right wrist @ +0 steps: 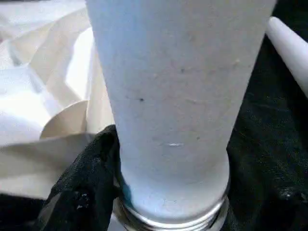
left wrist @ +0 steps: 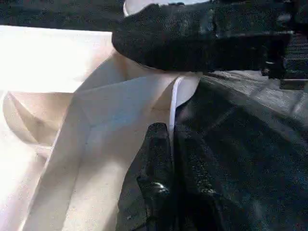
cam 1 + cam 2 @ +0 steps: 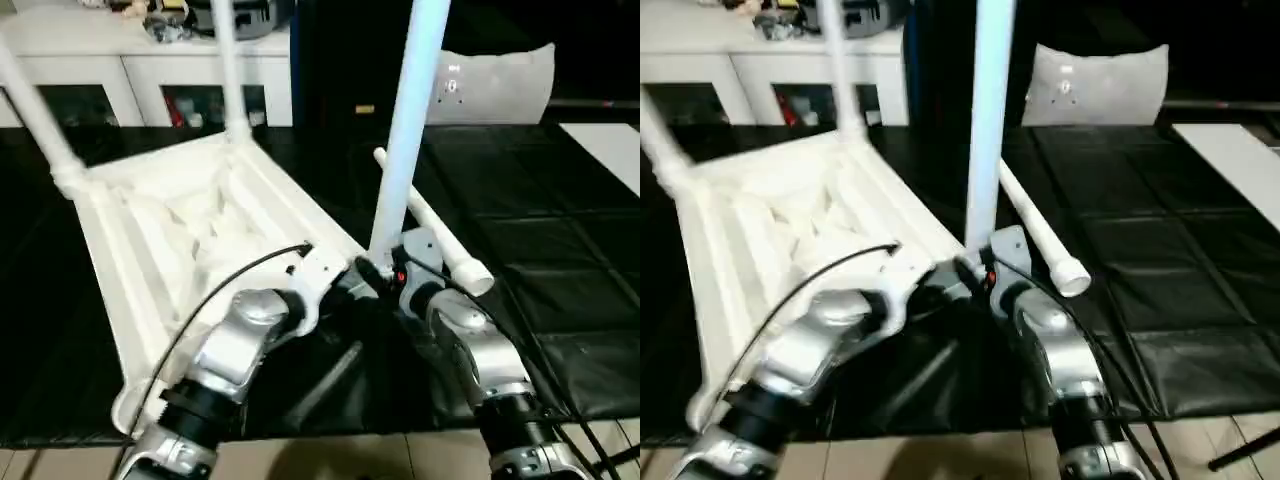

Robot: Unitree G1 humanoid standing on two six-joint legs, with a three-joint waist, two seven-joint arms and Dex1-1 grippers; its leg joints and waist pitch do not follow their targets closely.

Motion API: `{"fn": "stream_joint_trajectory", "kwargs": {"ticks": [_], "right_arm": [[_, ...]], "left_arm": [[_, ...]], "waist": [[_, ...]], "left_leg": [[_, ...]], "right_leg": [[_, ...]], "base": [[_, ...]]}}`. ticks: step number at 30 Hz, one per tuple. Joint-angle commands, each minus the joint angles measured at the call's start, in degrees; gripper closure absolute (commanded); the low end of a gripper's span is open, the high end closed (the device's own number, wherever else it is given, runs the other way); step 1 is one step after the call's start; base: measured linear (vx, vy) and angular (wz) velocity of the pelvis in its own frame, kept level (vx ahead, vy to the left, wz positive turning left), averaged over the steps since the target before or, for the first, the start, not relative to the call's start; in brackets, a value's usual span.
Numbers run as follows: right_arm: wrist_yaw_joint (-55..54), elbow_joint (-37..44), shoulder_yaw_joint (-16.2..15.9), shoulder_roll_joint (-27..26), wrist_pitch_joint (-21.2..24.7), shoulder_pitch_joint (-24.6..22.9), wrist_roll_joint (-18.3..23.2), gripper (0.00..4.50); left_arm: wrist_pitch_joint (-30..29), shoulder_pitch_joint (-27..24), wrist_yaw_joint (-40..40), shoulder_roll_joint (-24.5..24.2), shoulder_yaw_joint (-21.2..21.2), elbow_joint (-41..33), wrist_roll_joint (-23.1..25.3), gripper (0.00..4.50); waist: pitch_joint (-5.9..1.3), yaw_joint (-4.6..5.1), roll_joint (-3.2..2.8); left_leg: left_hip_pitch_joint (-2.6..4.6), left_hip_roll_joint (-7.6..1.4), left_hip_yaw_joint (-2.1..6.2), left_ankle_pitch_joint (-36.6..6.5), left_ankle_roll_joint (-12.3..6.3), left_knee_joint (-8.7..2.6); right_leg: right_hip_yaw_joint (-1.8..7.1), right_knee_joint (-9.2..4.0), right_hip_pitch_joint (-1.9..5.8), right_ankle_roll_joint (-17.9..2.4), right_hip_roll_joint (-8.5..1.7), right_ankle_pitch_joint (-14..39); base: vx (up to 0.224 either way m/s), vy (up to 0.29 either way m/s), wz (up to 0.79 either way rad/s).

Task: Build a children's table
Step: Rotate leg to tighten

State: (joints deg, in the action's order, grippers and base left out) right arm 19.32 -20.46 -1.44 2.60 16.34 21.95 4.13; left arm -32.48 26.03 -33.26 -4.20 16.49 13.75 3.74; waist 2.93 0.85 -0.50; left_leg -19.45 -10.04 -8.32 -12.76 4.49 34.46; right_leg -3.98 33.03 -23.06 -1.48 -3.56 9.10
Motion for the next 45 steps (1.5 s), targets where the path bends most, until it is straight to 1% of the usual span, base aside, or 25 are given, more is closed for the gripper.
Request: {"fn": "stream_joint_trajectory", "kwargs": {"ticks": [1,2,5,6,9,12,15,16,17,20,21,22,23,26,28,29,30,33,34,35,36,38,39,42,45], "right_arm": [[4.1,-1.2,-4.9,-3.7,2.7,-1.9,2.6,1.08],[4.2,-1.1,-4.9,-3.6,2.6,-2.0,2.4,1.04],[4.2,-0.9,-4.4,-3.7,1.9,-2.1,2.3,0.82],[4.5,-0.8,-4.3,-3.3,1.2,-2.2,2.2,0.71],[8.2,0.6,-3.9,-0.6,-1.5,-3.0,2.5,0.49],[13.2,3.0,-3.9,3.1,-3.2,-4.1,3.6,0.17],[17.9,4.9,-3.4,6.9,-4.6,-4.8,4.8,0.06],[21.5,6.1,-2.9,9.5,-5.3,-5.0,5.7,0.06],[21.5,6.1,-2.9,9.5,-5.3,-5.0,5.7,0.06],[29.7,7.9,-4.4,14.9,-7.8,-5.5,5.5,0.06],[29.7,7.9,-4.4,14.9,-7.8,-5.5,5.5,0.06],[29.7,7.9,-4.4,14.9,-7.8,-5.5,5.5,0.06],[32.2,8.4,-5.0,16.3,-7.9,-5.6,5.8,0.06],[35.2,8.8,-5.9,18.0,-8.3,-5.6,6.0,0.06],[41.3,8.4,-8.3,20.6,-9.1,-4.9,6.2,0.06],[41.3,8.4,-8.3,20.6,-9.1,-4.9,6.2,0.06],[43.4,7.3,-9.5,21.3,-9.7,-4.2,5.9,0.22],[44.6,6.0,-10.3,21.5,-10.1,-3.4,5.6,0.22],[45.3,5.0,-10.7,21.4,-10.7,-2.8,5.3,0.35],[45.3,5.0,-10.7,21.4,-10.7,-2.8,5.3,0.56],[47.1,4.2,-11.3,21.0,-10.6,-2.1,5.6,0.56],[47.4,4.3,-11.3,21.0,-10.4,-2.0,5.8,0.63],[47.8,4.5,-11.5,21.0,-10.2,-2.0,6.0,0.89],[49.4,4.9,-12.0,21.4,-9.4,-1.8,6.6,1.04],[50.6,4.9,-12.5,21.8,-9.2,-1.8,7.0,1.41]], "left_arm": [[2.5,3.6,5.1,2.2,-1.2,-1.0,0.5,4.5],[2.4,3.4,4.8,2.0,-1.0,-1.3,0.7,4.5],[2.0,3.1,4.5,1.7,-0.9,-1.6,0.9,4.5],[2.1,3.0,3.9,1.0,-0.5,-1.5,1.0,4.5],[2.9,2.3,-0.3,-2.3,0.9,-1.7,0.8,4.5],[4.2,1.4,-4.9,-5.4,2.1,-2.0,0.5,4.5],[4.7,0.2,-9.5,-8.6,3.4,-3.0,0.0,4.5],[6.9,-0.6,-13.7,-11.3,4.9,-3.6,-0.2,4.5],[6.9,-0.6,-13.7,-11.3,4.9,-3.6,-0.2,4.5],[8.9,-1.8,-20.1,-15.8,6.9,-4.5,-1.2,4.5],[8.9,-1.8,-20.1,-15.8,6.9,-4.5,-1.2,4.5],[8.9,-1.8,-20.1,-15.8,6.9,-4.5,-1.2,4.5],[9.9,-2.1,-22.0,-17.0,7.5,-4.7,-1.4,4.5],[11.4,-2.5,-25.2,-18.7,8.3,-5.3,-2.0,4.5],[15.7,-3.2,-32.3,-22.0,10.0,-6.5,-3.4,4.5],[15.7,-3.2,-32.3,-22.0,10.0,-6.5,-3.4,4.5],[17.6,-3.3,-35.2,-23.4,10.9,-6.8,-3.8,4.5],[18.8,-3.1,-37.0,-24.2,11.5,-6.7,-3.9,4.5],[19.4,-2.9,-38.1,-24.8,11.9,-6.7,-4.1,4.5],[19.4,-2.9,-38.1,-24.8,11.9,-6.7,-4.1,4.5],[20.0,-2.4,-39.5,-25.4,11.8,-6.5,-4.2,4.5],[20.1,-2.3,-39.6,-25.5,11.7,-6.4,-4.2,4.5],[20.2,-2.1,-39.7,-25.6,11.7,-6.2,-4.1,4.5],[20.8,-1.7,-40.0,-26.0,11.7,-5.4,-4.1,4.5],[21.6,-1.5,-40.3,-26.4,11.5,-4.8,-4.2,4.5]], "waist": [[-3.72,-0.54,0.14],[-3.71,-0.56,0.09],[-3.75,-0.52,0.12],[-3.65,-0.5,-0.22],[-3.54,-0.49,-0.07],[-3.49,-0.42,-0.2],[-3.48,-0.51,-0.17],[-3.44,-0.6,-0.18],[-3.48,-0.63,-0.22],[-3.25,-1.16,-0.35],[-3.36,-1.41,-0.34],[-3.27,-1.67,-0.41],[-3.27,-1.67,-0.41],[-3.41,-2.57,-0.37],[-3.45,-2.89,-0.45],[-3.42,-2.94,-0.54],[-3.42,-3.0,-0.59],[-3.35,-3.15,-0.66],[-3.34,-3.14,-0.06],[-3.28,-3.51,-0.47],[-3.32,-3.57,-0.28],[-3.37,-3.65,-0.33],[-3.4,-3.64,-0.27],[-3.49,-3.66,-0.19],[-3.56,-3.72,-0.03]], "left_leg": [[-1.25,-1.9,0.22,-7.5,-4.9,-4.01],[-1.27,-2.0,0.2,-6.8,-5.17,-3.98],[-1.39,-1.85,0.08,-6.3,-5.33,-3.88],[-1.28,-1.88,0.02,-6.6,-5.16,-3.91],[-1.19,-2.0,0.08,-8.5,-5.03,-4.09],[-1.09,-2.18,0.19,-9.3,-4.87,-4.19],[-1.2,-2.23,0.22,-9.3,-5.01,-4.2],[-1.11,-2.19,0.17,-9.5,-5.23,-4.16],[-1.16,-2.27,0.21,-9.5,-5.4,-4.16],[-0.88,-2.42,0.01,-9.8,-5.11,-4.25],[-0.83,-2.42,0.06,-10.0,-5.2,-4.2],[-0.69,-2.55,-0.04,-9.5,-4.97,-4.29],[-0.69,-2.55,-0.04,-9.5,-4.97,-4.29],[-0.66,-2.59,-0.01,-9.1,-4.68,-4.32],[-0.52,-2.63,0.0,-9.2,-4.7,-4.32],[-0.56,-2.63,0.02,-9.2,-4.73,-4.35],[-0.52,-2.61,-0.02,-9.2,-4.76,-4.34],[-0.43,-2.68,-0.06,-9.6,-4.34,-4.45],[-0.44,-2.73,-0.16,-9.5,-4.25,-4.43],[-0.22,-2.8,-0.15,-9.7,-3.94,-4.46],[-0.24,-2.82,-0.15,-9.7,-3.86,-4.46],[-0.42,-2.79,-0.09,-9.2,-3.76,-4.54],[-0.4,-2.78,-0.09,-8.8,-3.6,-4.51],[-0.43,-2.67,-0.15,-8.2,-3.76,-4.4],[-0.47,-2.68,-0.18,-7.4,-3.94,-4.34]], "right_leg": [[2.28,-4.09,3.35,-9.3,-3.89,18.0],[2.27,-3.9,3.42,-10.3,-3.91,16.4],[2.26,-3.89,3.65,-10.8,-4.0,16.2],[2.23,-4.12,3.52,-10.7,-3.94,17.0],[2.21,-4.3,3.47,-10.1,-3.94,19.3],[2.24,-4.22,3.48,-10.2,-3.85,18.7],[2.3,-4.04,3.69,-10.9,-4.03,18.0],[2.31,-4.1,3.59,-10.9,-3.98,18.3],[2.35,-4.02,3.65,-11.0,-4.08,18.3],[2.37,-4.04,3.26,-11.2,-3.95,19.2],[2.31,-4.08,3.35,-11.1,-4.0,19.5],[2.5,-3.97,3.1,-11.3,-3.98,18.8],[2.5,-3.97,3.1,-11.3,-3.98,18.8],[2.51,-3.77,3.34,-11.4,-4.0,17.9],[2.57,-3.7,3.28,-11.5,-4.04,17.4],[2.57,-3.61,3.27,-11.7,-4.0,17.0],[2.55,-3.64,3.2,-12.0,-4.03,16.8],[2.54,-3.62,3.16,-12.1,-4.0,17.2],[2.59,-3.67,3.17,-11.9,-4.02,17.4],[2.64,-3.66,3.02,-11.8,-4.11,18.4],[2.64,-3.63,3.07,-11.7,-4.12,18.4],[2.71,-3.47,3.23,-11.8,-4.14,17.7],[2.7,-3.4,3.26,-11.7,-4.11,17.2],[2.7,-3.33,3.35,-11.7,-4.11,16.8],[2.69,-3.26,3.4,-11.7,-4.12,16.7]], "base": [[0.0,0.0,0.0],[0.0,0.0,0.0],[0.0,0.0,0.0],[0.0,0.0,0.0],[0.0,0.0,0.0],[0.0,0.0,0.0],[0.0,0.0,0.0],[0.0,0.0,0.0],[0.0,0.0,0.0],[0.0,0.0,0.0],[0.0,0.0,0.0],[0.0,0.0,0.0],[0.0,0.0,0.0],[0.0,0.0,0.0],[0.0,0.0,0.0],[0.0,0.0,0.0],[0.0,0.0,0.0],[0.0,0.0,0.0],[0.0,0.0,0.0],[0.0,0.0,0.0],[0.0,0.0,0.0],[0.0,0.0,0.0],[0.0,0.0,0.0],[0.0,0.0,0.0],[0.0,0.0,0.0]]}}
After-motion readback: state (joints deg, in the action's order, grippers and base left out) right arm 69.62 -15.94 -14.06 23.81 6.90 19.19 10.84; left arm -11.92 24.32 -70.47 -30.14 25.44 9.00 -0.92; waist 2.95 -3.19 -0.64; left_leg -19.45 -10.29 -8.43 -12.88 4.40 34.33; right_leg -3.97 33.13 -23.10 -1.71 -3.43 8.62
